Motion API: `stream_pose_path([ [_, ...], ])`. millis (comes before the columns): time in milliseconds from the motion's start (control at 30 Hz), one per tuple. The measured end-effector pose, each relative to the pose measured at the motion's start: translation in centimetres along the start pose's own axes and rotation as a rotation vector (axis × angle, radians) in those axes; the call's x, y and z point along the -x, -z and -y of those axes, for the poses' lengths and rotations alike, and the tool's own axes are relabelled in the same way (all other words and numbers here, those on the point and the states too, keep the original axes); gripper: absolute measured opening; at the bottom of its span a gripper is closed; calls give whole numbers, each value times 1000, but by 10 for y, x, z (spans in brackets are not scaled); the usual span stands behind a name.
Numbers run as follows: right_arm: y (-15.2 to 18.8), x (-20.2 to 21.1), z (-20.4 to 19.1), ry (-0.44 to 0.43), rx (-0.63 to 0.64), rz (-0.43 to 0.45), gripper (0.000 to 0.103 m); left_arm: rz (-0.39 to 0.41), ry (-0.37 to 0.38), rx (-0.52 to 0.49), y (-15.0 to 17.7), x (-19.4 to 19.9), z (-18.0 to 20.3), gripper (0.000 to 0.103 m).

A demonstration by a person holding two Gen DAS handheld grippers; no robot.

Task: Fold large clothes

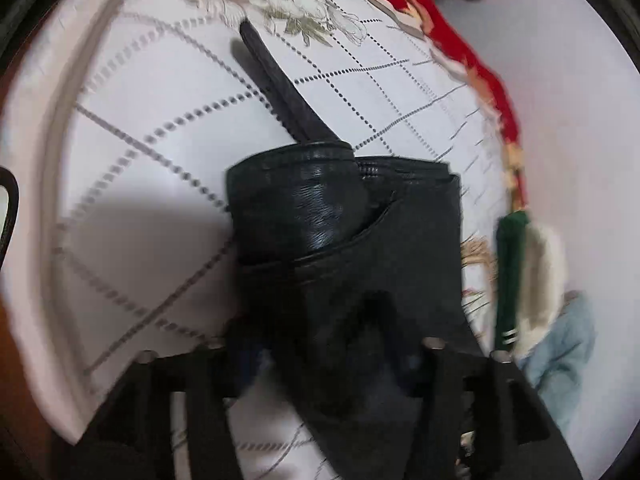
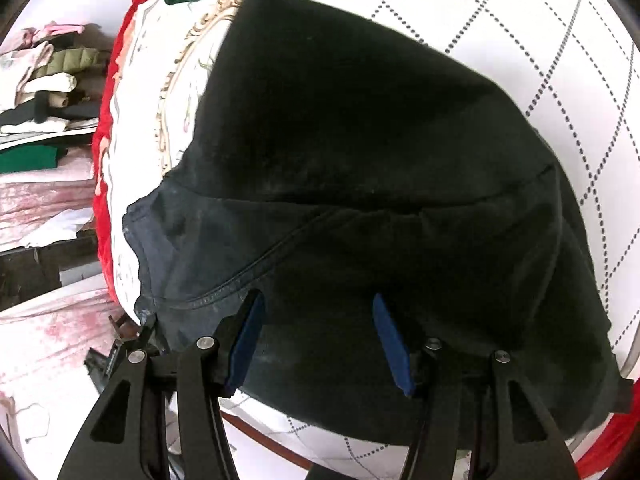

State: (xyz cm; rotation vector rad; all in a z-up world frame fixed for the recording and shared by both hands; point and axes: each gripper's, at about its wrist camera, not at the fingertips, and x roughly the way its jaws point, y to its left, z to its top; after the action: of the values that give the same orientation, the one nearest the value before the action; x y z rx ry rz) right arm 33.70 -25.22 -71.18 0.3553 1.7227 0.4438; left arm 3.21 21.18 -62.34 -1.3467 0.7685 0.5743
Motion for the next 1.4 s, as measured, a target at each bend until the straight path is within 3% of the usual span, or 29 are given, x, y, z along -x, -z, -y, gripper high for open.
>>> stream_pose_path([
  [67, 0, -3, 0, 0, -1, -3, 59, 16, 52, -28, 1, -6, 8, 103],
  [100, -1, -4, 0, -3, -1, -5, 59, 24, 63, -55, 2, -10, 15, 103],
  [167, -2, -7, 3, -13, 0, -14, 59, 50, -9, -118, 4, -22, 31, 103],
  [300, -11, -15, 9, -50, -15, -62, 60, 124, -52, -167, 6, -31, 49, 103],
  [333, -13, -16, 10, -60, -18, -72, 61, 140, -56, -161, 6, -33, 53, 101],
  [400, -17, -19, 14, -76, -29, -93, 62, 167, -79, -158, 2, -33, 55, 66],
  [433, -19, -20, 15, -82, -27, -99, 62, 169, -104, -167, 0, -36, 58, 40],
  [567, -22, -25, 16, -81, -21, -111, 63, 169, -118, -241, -6, -34, 80, 22],
  [667, -24, -31, 10, -96, -12, -111, 67, 225, -144, -363, -4, -10, 104, 14],
  [867, -23, -43, -33, -162, 60, -163, 67, 373, -219, -551, -14, 56, 135, 12],
  [933, -17, -26, -41, -189, 72, -116, 67, 401, -249, -590, -19, 70, 138, 12],
  [1067, -3, 26, -24, -53, 103, 63, 67, 454, -304, -709, -14, 88, 147, 12],
  [1100, -3, 29, -12, -8, 103, 72, 67, 455, -303, -732, -11, 88, 149, 12],
  [1167, -3, 14, 21, 47, 68, 9, 67, 457, -289, -807, 4, 87, 161, 12],
  [1233, -2, -18, 55, -3, -14, -97, 66, 458, -262, -890, 22, 87, 175, 11],
  [1333, -5, -27, 74, -82, -57, -78, 67, 424, -189, -1104, 68, 76, 199, 11],
  [1400, -9, -26, 79, -103, -57, -103, 67, 354, -112, -1278, 110, 65, 211, 11],
])
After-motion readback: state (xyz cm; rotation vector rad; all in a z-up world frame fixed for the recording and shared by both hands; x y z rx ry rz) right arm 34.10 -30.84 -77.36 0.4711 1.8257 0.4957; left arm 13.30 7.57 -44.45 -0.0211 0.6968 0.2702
